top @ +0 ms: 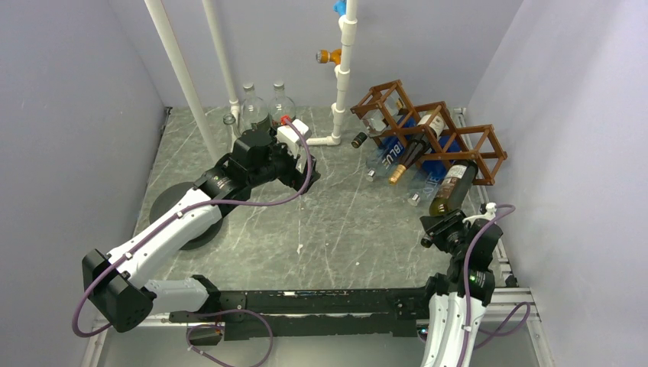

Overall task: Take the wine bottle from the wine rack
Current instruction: Pick up the wine bottle from the wine rack.

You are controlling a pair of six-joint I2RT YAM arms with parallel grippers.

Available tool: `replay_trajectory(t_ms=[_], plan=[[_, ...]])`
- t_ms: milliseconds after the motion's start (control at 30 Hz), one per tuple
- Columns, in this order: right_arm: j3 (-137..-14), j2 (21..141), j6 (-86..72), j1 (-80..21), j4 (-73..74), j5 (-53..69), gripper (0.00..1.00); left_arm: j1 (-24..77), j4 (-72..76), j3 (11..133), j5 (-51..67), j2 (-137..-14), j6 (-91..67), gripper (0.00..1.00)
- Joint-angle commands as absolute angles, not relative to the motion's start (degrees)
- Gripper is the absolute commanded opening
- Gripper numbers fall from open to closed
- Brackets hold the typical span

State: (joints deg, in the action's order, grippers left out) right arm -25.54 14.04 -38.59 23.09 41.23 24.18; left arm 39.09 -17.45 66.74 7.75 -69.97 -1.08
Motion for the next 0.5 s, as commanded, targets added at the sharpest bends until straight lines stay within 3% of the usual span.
replay_trajectory(t_ms=[0, 467], plan=[[-28.4, 11.19, -33.66, 22.06, 23.39, 33.73, 0.0, 39.2, -15.95, 66.39, 8.83, -69.78, -0.7, 0.99], [-28.07, 10.72, -32.87, 22.06, 24.49, 37.62, 0.0, 39.11, -16.0, 66.53, 9.22, -70.37, -0.96, 0.99]])
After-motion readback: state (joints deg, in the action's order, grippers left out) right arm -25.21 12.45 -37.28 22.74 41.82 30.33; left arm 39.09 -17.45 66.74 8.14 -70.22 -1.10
